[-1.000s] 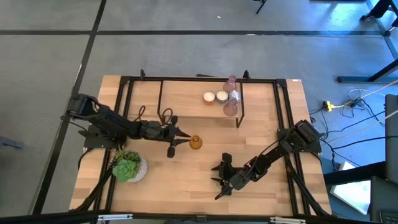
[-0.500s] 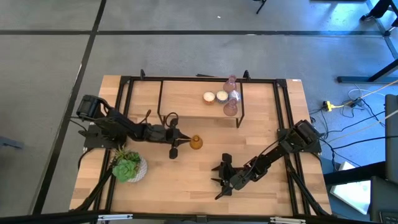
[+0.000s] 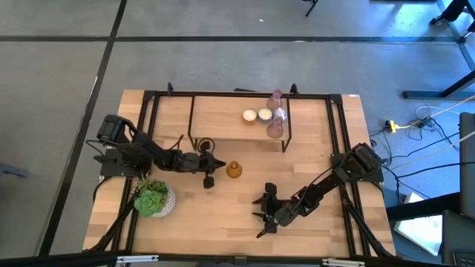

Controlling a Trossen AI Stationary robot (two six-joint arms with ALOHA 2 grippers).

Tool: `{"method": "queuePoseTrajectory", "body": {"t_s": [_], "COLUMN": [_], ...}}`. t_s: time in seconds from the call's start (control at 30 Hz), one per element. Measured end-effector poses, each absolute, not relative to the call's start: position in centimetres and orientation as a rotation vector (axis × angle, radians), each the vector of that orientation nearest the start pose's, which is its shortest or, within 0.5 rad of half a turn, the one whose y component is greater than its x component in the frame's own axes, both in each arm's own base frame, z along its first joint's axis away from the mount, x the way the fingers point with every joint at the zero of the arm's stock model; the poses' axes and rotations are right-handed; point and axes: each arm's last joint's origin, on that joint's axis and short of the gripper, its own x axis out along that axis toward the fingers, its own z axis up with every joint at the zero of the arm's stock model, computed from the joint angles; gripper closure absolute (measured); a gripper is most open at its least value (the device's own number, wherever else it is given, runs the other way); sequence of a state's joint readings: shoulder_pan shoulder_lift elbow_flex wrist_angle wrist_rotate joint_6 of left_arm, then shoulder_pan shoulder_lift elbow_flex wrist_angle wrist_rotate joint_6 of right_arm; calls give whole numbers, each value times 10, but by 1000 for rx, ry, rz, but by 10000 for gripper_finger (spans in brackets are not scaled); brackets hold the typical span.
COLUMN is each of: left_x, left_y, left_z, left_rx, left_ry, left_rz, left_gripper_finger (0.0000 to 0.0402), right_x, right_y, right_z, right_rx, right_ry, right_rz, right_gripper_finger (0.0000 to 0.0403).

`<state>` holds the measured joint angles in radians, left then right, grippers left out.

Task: Pick & Place candle stick holders
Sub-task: Put the yellow glass candle holder on the shelf

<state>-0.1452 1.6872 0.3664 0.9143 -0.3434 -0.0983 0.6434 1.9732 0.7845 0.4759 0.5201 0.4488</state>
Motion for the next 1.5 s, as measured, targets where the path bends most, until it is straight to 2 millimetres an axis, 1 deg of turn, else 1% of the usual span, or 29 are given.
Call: {"method": "queuePoseTrajectory", "body": {"t_s": [0.2, 0.27, 0.37, 0.5, 0.67, 0.93, 1.0, 1.07, 1.23, 1.33, 1.5], "left_x": [256, 257, 257, 257, 257, 257, 257, 259, 262, 262, 263], "left_y": [-26, -27, -32, -38, -40, -40, -37, -36, -30, -27, -26], "left_z": [89, 88, 88, 94, 95, 95, 96, 99, 106, 105, 102], "left_rx": [-32, -38, -19, -15, -34, -35, -21, -17, -3, -17, -35], "left_ry": [414, 412, 415, 387, 380, 379, 374, 333, 270, 271, 257], "left_rz": [275, 266, 198, 168, 147, 155, 165, 181, 251, 279, 271], "left_gripper_finger": [389, 389, 391, 385, 351, 259, 239, 224, 210, 211, 211], "right_x": [281, 281, 281, 281, 281, 281, 281, 281, 282, 282, 282], "right_y": [193, 193, 193, 193, 193, 193, 193, 193, 193, 193, 193], "right_z": [81, 81, 81, 81, 81, 81, 81, 81, 81, 81, 81], "right_rx": [43, 43, 43, 43, 43, 52, 52, 53, 53, 53, 54], "right_ry": [603, 603, 603, 604, 604, 602, 602, 601, 601, 600, 600], "right_rz": [-17, -17, -17, -18, -18, -20, -20, -20, -20, -20, -20], "right_gripper_finger": [206, 206, 206, 206, 206, 206, 206, 206, 206, 206, 206]}}
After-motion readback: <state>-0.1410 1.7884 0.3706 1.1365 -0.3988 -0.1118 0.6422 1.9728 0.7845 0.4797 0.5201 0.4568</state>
